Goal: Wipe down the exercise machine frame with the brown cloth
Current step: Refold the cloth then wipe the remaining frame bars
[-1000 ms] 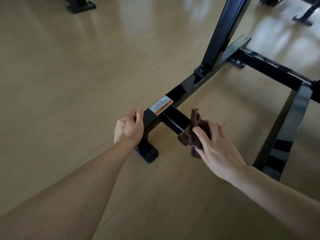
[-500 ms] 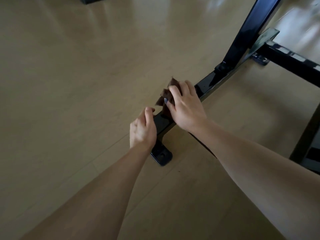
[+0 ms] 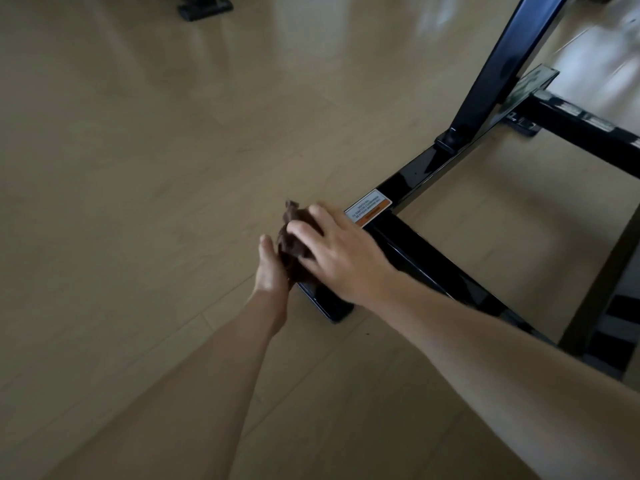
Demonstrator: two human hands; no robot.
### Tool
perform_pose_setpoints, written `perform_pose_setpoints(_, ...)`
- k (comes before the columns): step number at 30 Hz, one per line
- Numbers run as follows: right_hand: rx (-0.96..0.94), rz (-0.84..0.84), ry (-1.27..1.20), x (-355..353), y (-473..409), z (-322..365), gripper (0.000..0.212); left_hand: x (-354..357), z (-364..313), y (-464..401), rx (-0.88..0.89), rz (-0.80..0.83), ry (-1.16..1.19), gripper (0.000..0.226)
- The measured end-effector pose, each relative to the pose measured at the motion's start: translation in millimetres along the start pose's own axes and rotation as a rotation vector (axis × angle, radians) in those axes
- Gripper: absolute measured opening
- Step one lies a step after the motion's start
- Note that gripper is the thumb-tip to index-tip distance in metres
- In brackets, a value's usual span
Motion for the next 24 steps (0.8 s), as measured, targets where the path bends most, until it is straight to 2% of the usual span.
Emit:
perform_pose_setpoints(4, 0.177, 0.002, 0.073, -10.2, -13.1, -59.3, 0.042, 10.8, 18.2, -2.4, -0.046, -0.078, -0.059, 0.072)
perform_pose_setpoints(7, 0.306, -0.012, 0.153, -9.8, -22.1, -94.3, 0.043, 7.8, 19.8, -6.1, -0.072, -0.137, -0.141, 0.065)
perform_pose_setpoints(9, 0.406, -0.058, 0.193, -9.7, -25.2, -103.4, 0.043, 8.0, 20.6, -9.5, -0.051, -0.108, -0.148, 0.057)
perform_pose_setpoints(11, 0.453, -0.076, 0.196, -8.3, -24.2, -96.0, 0.042, 5.8, 17.9, -11.3, -0.038, -0.078, -0.133, 0.063)
perform_pose_setpoints(14, 0.389, -0.073, 0.117, -6.0, -15.4, -59.8, 0.040, 3.8, 12.0, -8.5, -0.041, -0.100, -0.137, 0.070)
perform_pose_setpoints(18, 0.228, -0.116, -0.019, 5.3, 9.4, 6.9, 0.040, 8.2, 0.8, -9.4, -0.033, -0.123, -0.149, 0.065)
perform_pose_setpoints(21, 0.165, -0.092, -0.027, 1.1, 7.5, 4.2, 0.040, 10.3, -4.4, -7.6, 0.000, -0.137, -0.236, 0.076)
perform_pose_setpoints(24, 0.106, -0.016, 0.016, -8.4, -1.1, -30.3, 0.038, 19.8, -11.3, -0.9, 0.180, -0.200, -0.367, 0.075)
Point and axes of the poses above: each hand's wrist, its own y-axis away from the middle knuckle, its own x-axis out of the palm, z = x × y, the point moved 2 cm from there along -y, towards the middle knuckle, and after that the axes turned 13 degrees about -z, right-handed, at the moved point
